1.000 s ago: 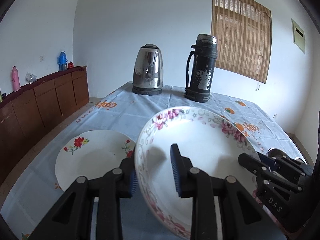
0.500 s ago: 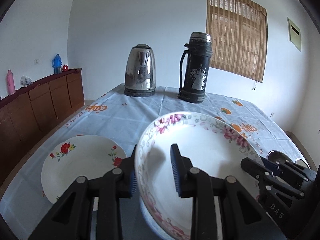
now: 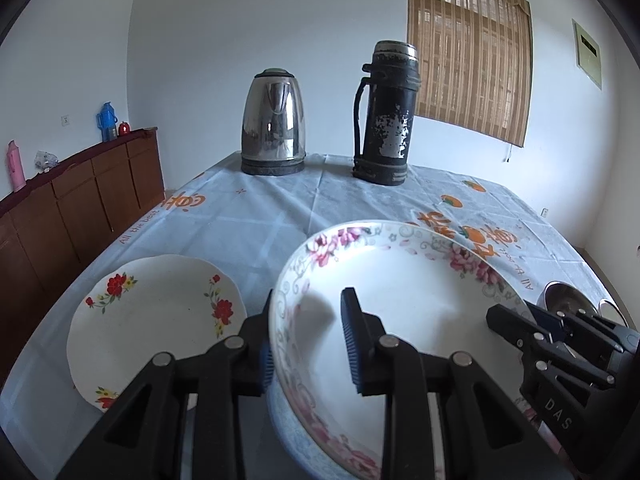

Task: Organize plates and bowls
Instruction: 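Lift the pink-floral plate with both tools over the blue-and-white plate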

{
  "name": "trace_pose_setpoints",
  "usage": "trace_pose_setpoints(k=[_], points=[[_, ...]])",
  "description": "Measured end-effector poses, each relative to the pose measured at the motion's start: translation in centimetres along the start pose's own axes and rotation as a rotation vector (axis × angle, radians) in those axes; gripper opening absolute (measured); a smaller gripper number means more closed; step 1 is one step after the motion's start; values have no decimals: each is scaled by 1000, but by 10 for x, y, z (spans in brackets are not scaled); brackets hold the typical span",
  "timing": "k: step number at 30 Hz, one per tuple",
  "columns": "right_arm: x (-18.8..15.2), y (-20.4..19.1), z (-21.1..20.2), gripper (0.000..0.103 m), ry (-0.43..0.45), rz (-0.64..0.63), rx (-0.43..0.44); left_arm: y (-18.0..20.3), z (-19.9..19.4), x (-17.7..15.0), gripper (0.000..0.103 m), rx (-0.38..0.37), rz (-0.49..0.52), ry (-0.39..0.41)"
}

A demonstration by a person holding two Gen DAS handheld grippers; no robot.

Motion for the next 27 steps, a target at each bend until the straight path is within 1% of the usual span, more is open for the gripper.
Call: trace_pose_setpoints(k=[27], points=[[-13, 2, 16, 22, -80, -26, -35, 3, 18, -16, 27, -16, 30, -116]])
Point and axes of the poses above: each gripper's, at about its wrist camera, not at the fingertips, and z roughly the way its jaws point, y to its right, x to its top, the point moved 7 cm from there along z, roughly the way its jaws point, and after that the axes turned 2 degrees about -y, right-handed, at the moved point
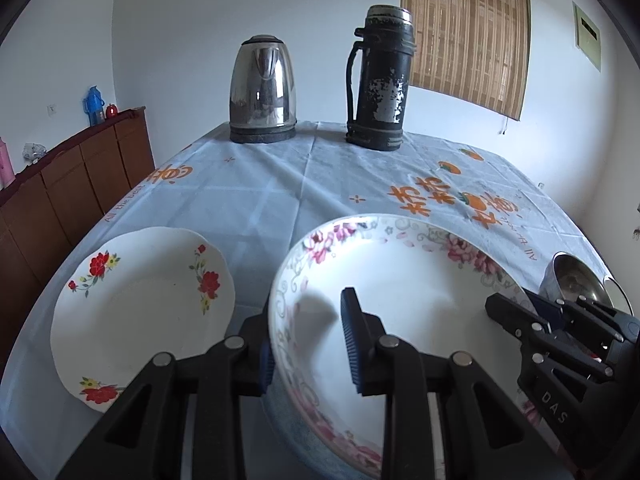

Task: Organize plates and bowls
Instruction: 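Lift the pink-floral plate with both tools over the blue-and-white plate, then lower the pink-floral plate onto the blue-and-white plate and open both tools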

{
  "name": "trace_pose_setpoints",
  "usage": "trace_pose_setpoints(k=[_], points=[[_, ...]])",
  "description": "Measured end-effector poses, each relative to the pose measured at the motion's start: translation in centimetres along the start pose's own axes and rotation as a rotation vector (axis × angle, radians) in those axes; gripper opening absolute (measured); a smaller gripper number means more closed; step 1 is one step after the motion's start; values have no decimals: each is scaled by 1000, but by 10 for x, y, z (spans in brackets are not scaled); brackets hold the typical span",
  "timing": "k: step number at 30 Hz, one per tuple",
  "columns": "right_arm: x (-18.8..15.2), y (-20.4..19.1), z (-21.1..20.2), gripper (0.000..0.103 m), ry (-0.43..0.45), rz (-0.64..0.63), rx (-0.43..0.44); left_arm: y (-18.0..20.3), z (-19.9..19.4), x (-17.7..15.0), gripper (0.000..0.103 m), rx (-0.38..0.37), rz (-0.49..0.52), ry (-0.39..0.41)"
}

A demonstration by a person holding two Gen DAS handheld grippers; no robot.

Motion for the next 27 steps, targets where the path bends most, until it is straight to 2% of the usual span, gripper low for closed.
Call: trace_pose_setpoints(k=[15, 23, 27], points=[[-6, -3, 7, 22, -34, -31, -22, 0, 10, -12, 27, 11, 30, -66], [-7, -5, 8, 22, -41, -41, -24, 1, 10, -14, 28, 34, 58, -61], [-8, -5, 8, 23, -40, -41, -23, -1, 9, -15, 28, 19, 52, -67]])
Point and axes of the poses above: each gripper's, at about its wrist camera, not at the fingertips, and z roughly the way its jaws point, y to its right, x to its top, the point moved 7 cm from there along z, roughly the way its jaws point, and after that the axes turned 2 degrees about -y, right-handed, at the moved point
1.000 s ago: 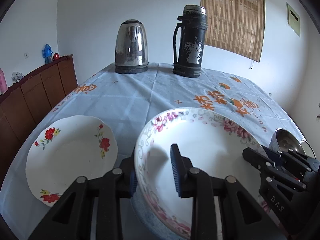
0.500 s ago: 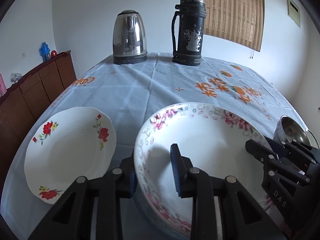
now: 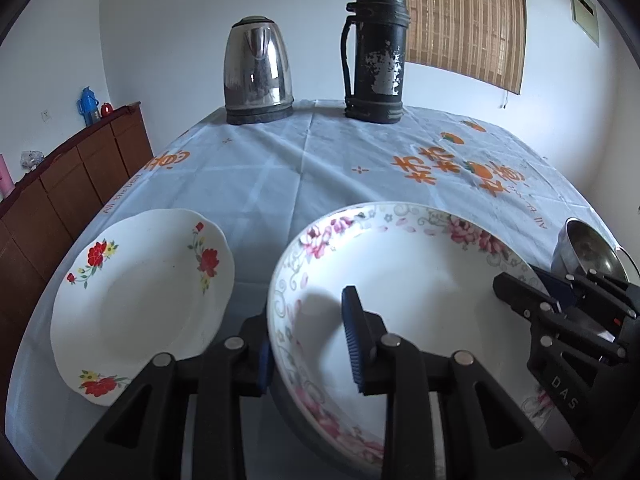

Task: Organize plates and bowls
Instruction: 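Lower the pink-floral plate onto the blue-and-white plate and open both tools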

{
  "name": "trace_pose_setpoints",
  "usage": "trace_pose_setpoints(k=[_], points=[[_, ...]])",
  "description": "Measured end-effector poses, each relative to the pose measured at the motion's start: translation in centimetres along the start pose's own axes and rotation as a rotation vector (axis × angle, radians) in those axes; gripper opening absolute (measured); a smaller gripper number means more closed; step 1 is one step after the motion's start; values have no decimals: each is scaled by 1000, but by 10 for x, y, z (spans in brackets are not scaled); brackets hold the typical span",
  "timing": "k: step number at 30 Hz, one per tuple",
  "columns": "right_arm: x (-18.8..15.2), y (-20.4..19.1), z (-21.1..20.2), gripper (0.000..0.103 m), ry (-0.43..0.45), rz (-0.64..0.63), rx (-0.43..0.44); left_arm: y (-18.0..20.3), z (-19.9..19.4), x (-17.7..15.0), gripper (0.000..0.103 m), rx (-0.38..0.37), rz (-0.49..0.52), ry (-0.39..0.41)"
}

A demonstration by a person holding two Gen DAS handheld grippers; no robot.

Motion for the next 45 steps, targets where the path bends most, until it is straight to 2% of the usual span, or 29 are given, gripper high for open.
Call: trace_pose_setpoints(k=[14, 22, 25, 34, 36, 37, 38, 45], points=[[0, 1, -1, 23, 4, -10, -8, 2, -2, -2, 29, 0, 21, 0], [1, -3, -2, 20, 7, -38, -21, 6, -4, -2, 36, 52, 82, 29], [0, -4, -2, 20, 6, -43, -16, 7, -3, -1, 37, 96, 106, 35], [0, -4, -3, 19, 12, -57, -25, 4, -3, 0, 38, 100, 109, 35], [0, -3, -4, 19, 15, -57, -24, 4, -1, 0, 42, 110, 107, 26], [0, -4, -4, 20, 16, -58, -25, 3, 0, -1, 51, 108, 106, 19], [0, -4, -4, 20, 18, -59, -24, 4, -1, -1, 55, 102, 106, 22], [1, -5, -5, 22, 18, -62, -20, 14, -6, -2, 57, 84, 148, 50]])
Point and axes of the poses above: each gripper's, at about its wrist camera, not at the fingertips, and z roughly the way its jaws point, y to its right, x to its top, the point moved 7 cm from there along z, roughly the way its jaws point, and after that the axes turned 2 degrees about -y, right-handed, at the moved point
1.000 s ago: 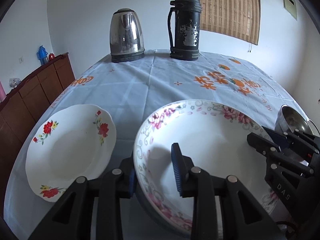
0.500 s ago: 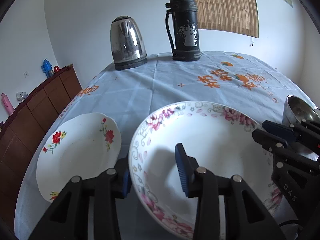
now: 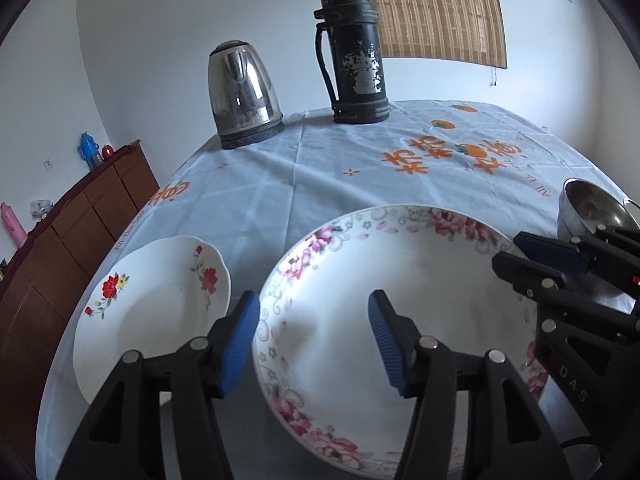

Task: Organize plates and bowls
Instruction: 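Lower the pink-floral plate onto the blue-and-white plate and open both tools, then move both tools to the rim of the small red-flower white plate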

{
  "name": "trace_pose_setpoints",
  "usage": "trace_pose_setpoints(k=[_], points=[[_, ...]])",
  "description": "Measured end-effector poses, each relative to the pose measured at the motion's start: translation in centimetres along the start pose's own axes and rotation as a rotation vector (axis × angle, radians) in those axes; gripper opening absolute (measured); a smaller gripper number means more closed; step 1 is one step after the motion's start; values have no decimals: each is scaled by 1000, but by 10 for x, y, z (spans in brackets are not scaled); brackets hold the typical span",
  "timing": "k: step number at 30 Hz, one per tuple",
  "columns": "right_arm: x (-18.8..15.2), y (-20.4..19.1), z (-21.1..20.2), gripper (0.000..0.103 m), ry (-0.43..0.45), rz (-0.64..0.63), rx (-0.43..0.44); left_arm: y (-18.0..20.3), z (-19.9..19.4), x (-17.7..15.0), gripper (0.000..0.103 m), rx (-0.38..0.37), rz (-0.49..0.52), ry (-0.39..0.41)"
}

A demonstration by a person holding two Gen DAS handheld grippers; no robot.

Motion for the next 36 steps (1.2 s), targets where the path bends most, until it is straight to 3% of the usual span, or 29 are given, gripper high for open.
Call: trace_pose_setpoints(k=[10, 16, 17, 19, 21, 25, 29, 34, 36], points=[[3, -1, -8, 22, 47, 6, 16, -15, -4, 3, 60, -21, -86, 17], [7, 0, -13, 24, 79, 26, 52, -32, -11, 7, 69, -5, -160, 56], [7, -1, -15, 26, 86, 30, 64, -35, -13, 8, 70, -5, -170, 62], [10, -2, -19, 44, 114, 31, 71, -40, -15, 9, 71, -6, -193, 76], [13, -3, -25, 50, 144, 29, 78, -45, -17, 10, 72, 1, -217, 93], [15, -5, -27, 50, 174, 28, 87, -55, -22, 13, 77, 8, -260, 123], [18, -10, -34, 50, 224, 28, 121, -66, -28, 13, 95, 12, -301, 146], [21, -20, -42, 50, 275, 12, 144, -86, -38, 6, 95, 0, -353, 158], [22, -24, -40, 50, 257, 31, 186, -95, -41, 2, 95, 1, -368, 157]])
Point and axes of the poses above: each gripper's, at about its wrist camera, not at the fingertips, and z roughly the way its jaws point, y to its right, x to its top, the point moved 7 cm from there along z, roughly the way its jaws point, and after that the axes turned 2 degrees about -y, right-handed, at the moved point
